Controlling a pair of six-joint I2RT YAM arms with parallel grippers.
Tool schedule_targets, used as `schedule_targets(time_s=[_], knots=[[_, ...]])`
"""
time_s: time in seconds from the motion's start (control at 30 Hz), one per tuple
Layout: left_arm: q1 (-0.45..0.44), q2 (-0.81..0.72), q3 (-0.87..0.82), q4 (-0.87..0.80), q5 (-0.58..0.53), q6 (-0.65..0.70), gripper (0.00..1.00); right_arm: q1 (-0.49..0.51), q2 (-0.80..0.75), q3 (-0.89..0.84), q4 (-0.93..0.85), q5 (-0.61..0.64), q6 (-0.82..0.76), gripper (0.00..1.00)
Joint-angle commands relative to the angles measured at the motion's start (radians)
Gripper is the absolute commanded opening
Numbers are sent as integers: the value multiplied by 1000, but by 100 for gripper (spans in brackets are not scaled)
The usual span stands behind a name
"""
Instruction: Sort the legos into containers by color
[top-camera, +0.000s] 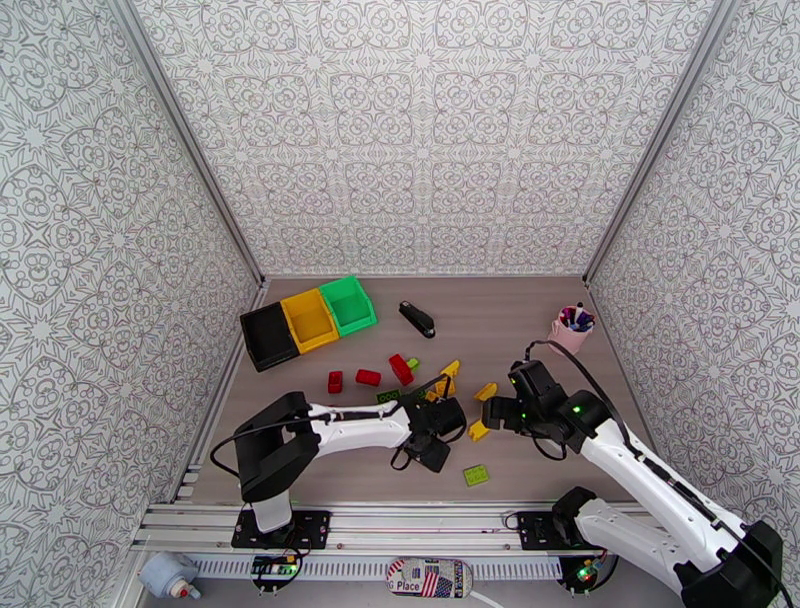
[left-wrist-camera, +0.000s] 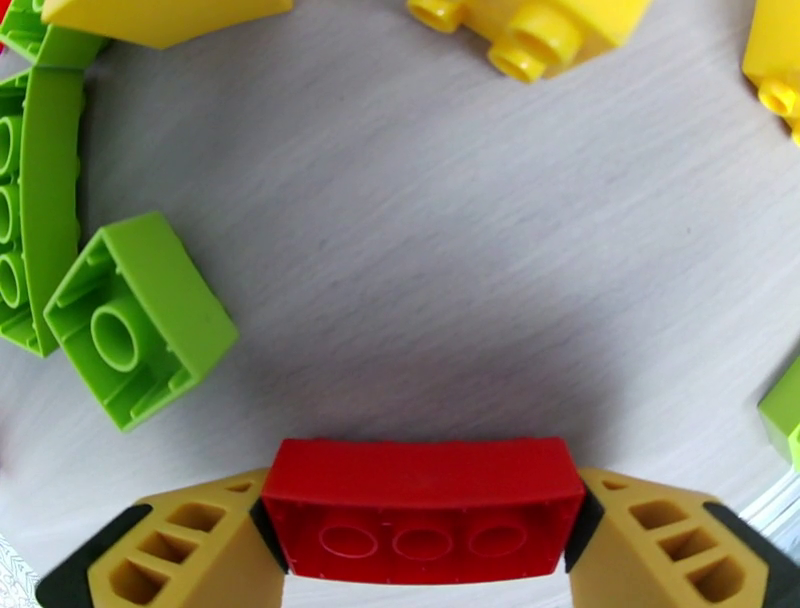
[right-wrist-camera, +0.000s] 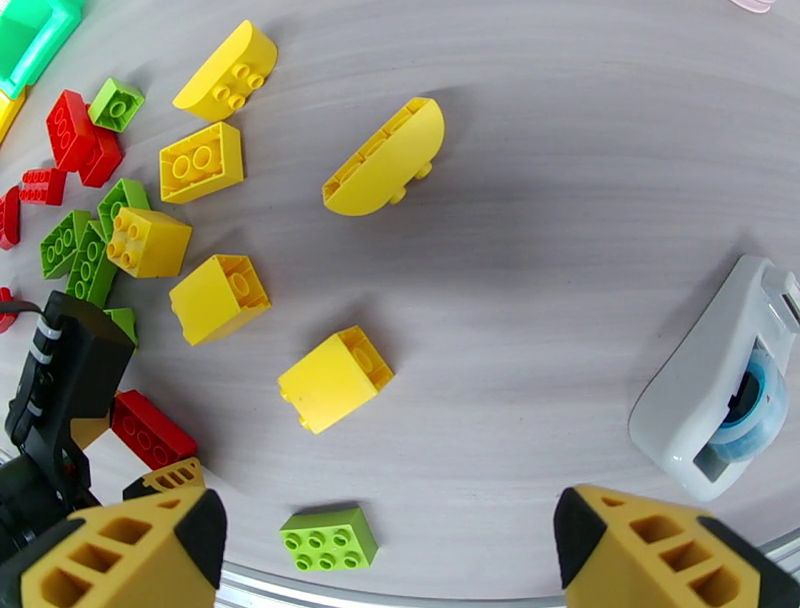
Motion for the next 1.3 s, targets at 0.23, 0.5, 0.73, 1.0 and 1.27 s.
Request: schedule_targets(time_s=[0.23,0.5,0.73,1.0,1.27], knots=[[15,-85,14,-56,-12,-22,67,-10,5,44,49,-77,-21,89],[239,-282,-3,-47,21,21,67,-6,102,100,332,-378,14,86],[610,-339,55,-35,21,78,66,37,234,208,444,-411,53,85],[997,-220,204,15,56,83,66,79,325,274,453,-402,55,83],[1129,61,539,-72,61,126,69,81,297,231,448,-376,69,84]])
